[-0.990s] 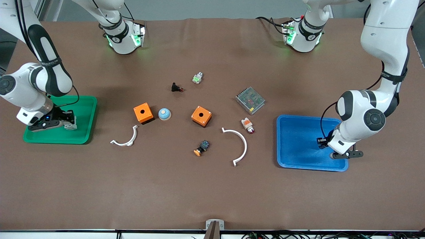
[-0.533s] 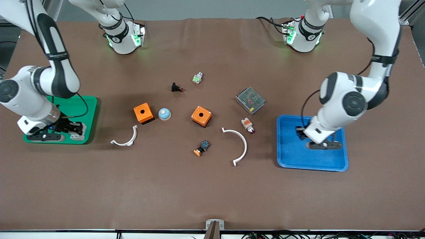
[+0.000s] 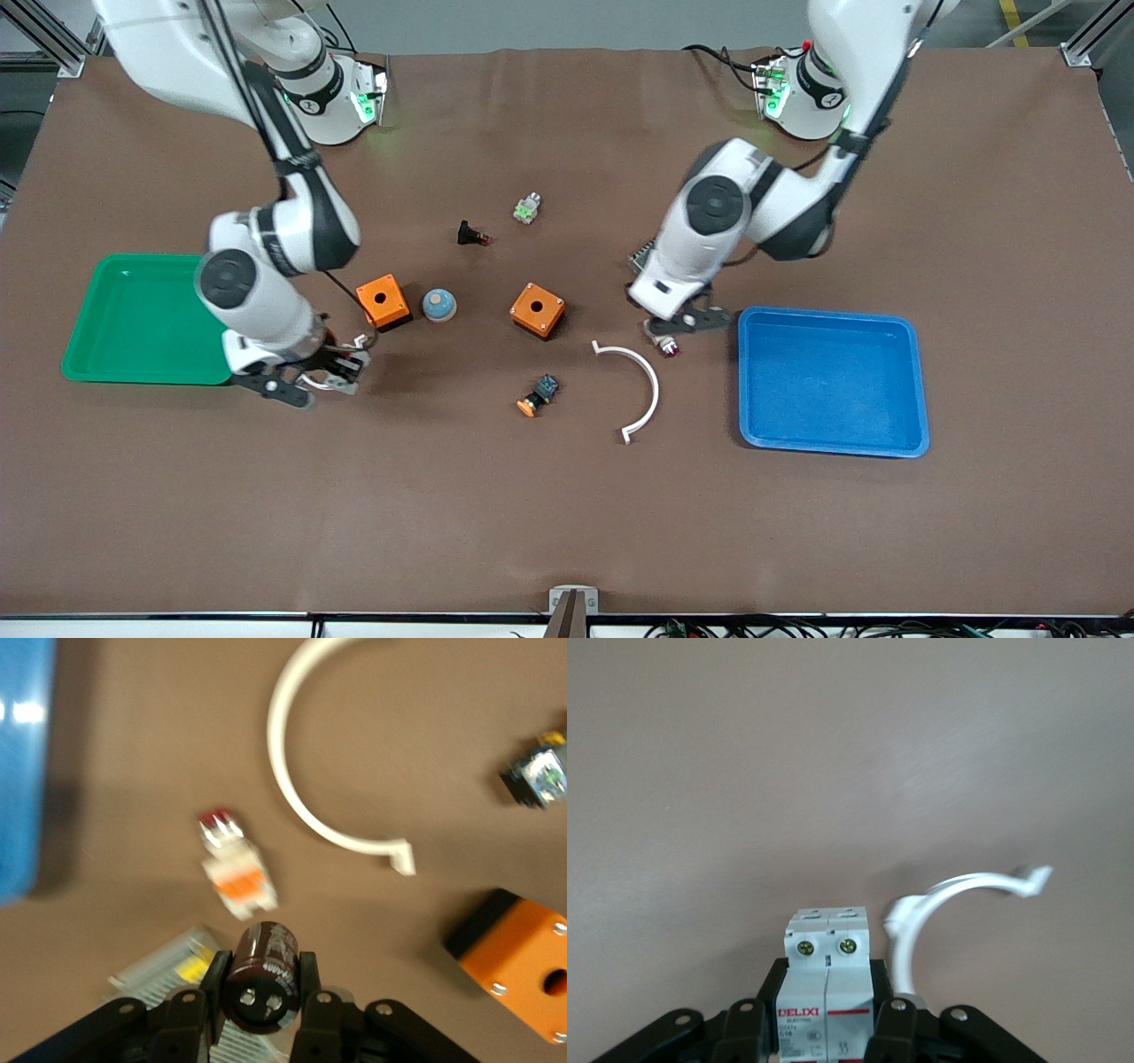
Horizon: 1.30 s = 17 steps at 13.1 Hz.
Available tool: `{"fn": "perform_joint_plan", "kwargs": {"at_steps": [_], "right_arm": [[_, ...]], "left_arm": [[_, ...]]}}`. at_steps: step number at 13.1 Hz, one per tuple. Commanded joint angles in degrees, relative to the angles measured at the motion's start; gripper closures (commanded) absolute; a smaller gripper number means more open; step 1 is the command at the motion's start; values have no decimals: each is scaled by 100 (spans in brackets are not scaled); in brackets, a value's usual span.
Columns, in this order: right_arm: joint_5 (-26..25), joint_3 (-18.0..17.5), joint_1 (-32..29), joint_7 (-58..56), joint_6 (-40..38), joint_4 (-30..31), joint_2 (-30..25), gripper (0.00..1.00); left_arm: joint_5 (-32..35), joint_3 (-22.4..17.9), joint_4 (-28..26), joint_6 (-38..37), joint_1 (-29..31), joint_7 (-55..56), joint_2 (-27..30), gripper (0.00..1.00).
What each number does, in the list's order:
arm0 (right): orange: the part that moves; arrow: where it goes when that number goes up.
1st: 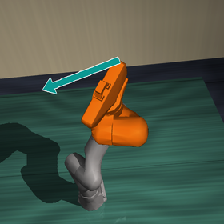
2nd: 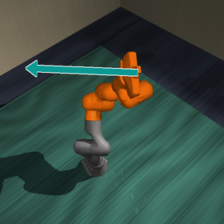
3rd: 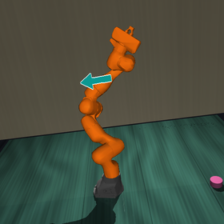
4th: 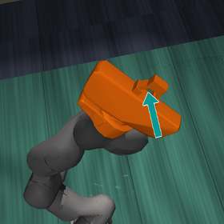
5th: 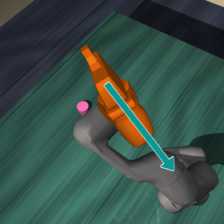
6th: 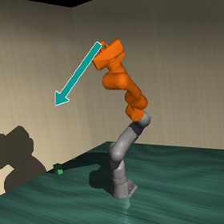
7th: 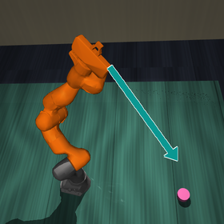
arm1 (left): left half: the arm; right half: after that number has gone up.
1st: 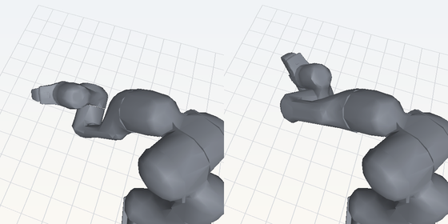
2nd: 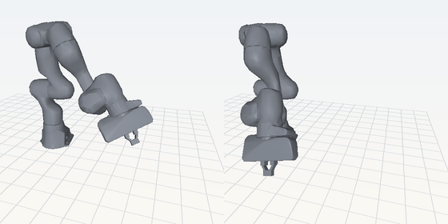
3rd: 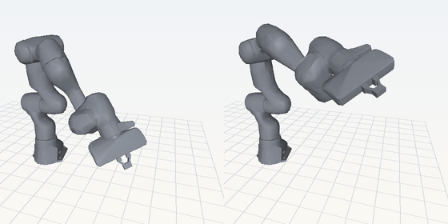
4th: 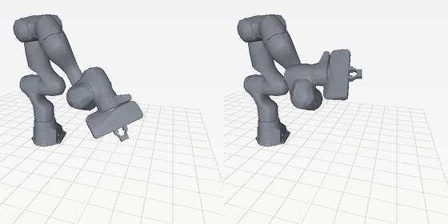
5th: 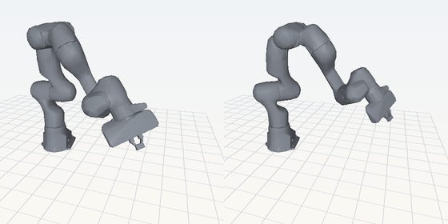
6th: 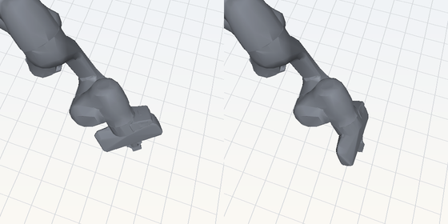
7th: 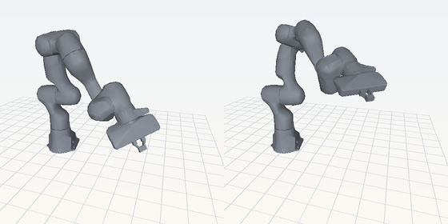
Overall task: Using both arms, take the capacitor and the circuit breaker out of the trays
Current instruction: 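Set the breaker by the white clip while the left gripper sets the capacitor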
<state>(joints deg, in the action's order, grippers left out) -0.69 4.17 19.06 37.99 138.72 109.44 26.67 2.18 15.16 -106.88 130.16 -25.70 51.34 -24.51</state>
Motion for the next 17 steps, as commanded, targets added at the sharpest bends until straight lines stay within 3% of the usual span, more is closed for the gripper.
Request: {"fn": "perform_joint_plan", "kwargs": {"at_steps": [1,3,4,5,7,8,9,10,11,13,17], "right_arm": [[-37,57,185,533,-82,-834,776,98],[-37,57,265,806,-91,-1029,962,90],[-37,57,265,824,-134,-1108,980,81],[-28,57,256,807,-152,-1135,971,61],[-28,57,230,807,-345,-1240,919,9],[-28,66,221,789,-468,-1336,875,0],[-37,83,160,737,-739,-1485,779,0],[-37,92,38,519,-1289,-1721,639,0],[-28,92,-146,82,-1834,-1889,463,0],[-28,92,-559,-858,-2479,-1909,-54,0],[7,66,-1543,-2888,-3025,-1908,-969,0]], "left_arm": [[1,-57,212,210,-557,1058,-431,99],[19,-66,203,299,-857,1701,-633,99],[80,-66,203,361,-971,1965,-738,98],[133,-66,177,518,-1068,2202,-861,97],[317,-57,203,668,-1077,2546,-1072,90],[335,-57,229,712,-1077,2617,-1143,72],[335,-57,229,748,-1077,2618,-1178,48],[344,-66,229,748,-1077,2626,-1179,10],[379,-75,247,748,-1060,2583,-1144,0],[440,-127,448,478,-946,2591,-943,0],[1203,-260,1414,-1148,-17,2172,-231,0]]}}
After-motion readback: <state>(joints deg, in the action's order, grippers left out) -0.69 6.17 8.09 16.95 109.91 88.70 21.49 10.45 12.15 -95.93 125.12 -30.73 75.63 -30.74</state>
